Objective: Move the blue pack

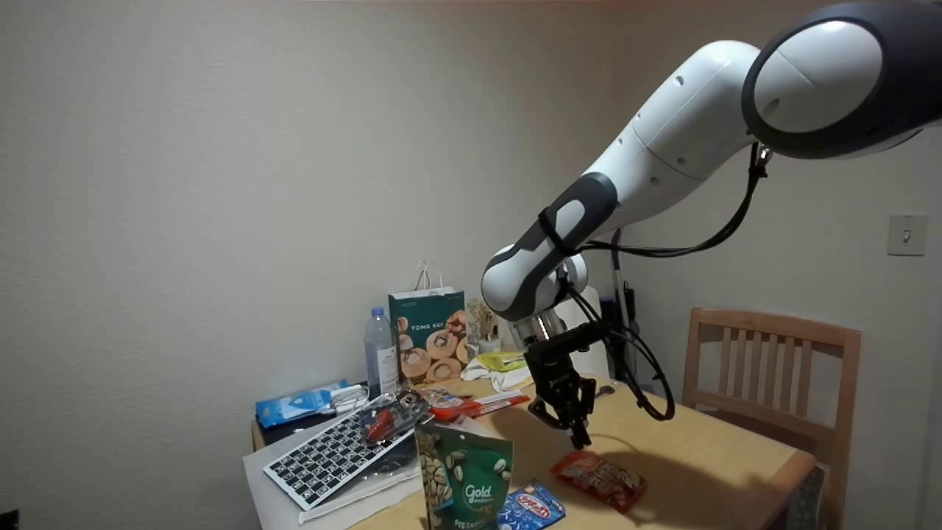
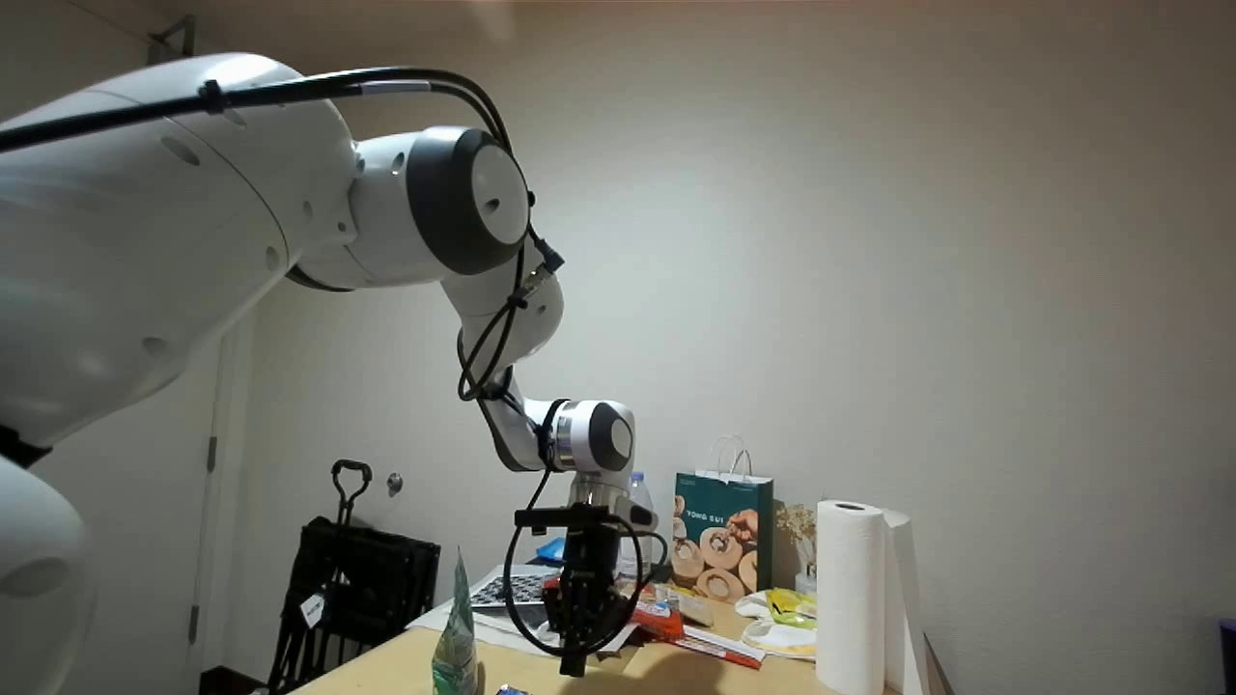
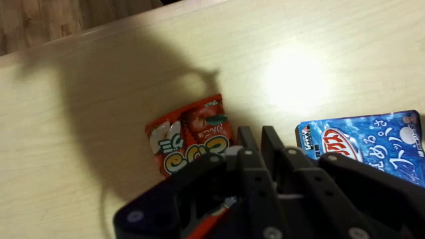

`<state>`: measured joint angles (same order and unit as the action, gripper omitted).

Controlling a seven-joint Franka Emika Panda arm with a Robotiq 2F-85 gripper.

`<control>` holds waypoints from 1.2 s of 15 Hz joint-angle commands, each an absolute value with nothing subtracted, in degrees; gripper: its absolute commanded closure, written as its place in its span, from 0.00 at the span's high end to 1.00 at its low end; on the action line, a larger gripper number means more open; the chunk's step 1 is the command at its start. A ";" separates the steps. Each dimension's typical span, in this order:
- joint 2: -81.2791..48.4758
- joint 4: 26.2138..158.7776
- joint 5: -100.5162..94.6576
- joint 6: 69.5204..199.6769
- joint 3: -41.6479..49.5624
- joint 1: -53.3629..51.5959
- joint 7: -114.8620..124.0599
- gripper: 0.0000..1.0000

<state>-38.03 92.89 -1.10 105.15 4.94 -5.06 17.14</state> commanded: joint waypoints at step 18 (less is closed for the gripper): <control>-61.16 66.89 1.29 102.09 -1.18 -2.26 1.58 0.67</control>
<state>-58.40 71.86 0.44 105.19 0.17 -4.02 4.72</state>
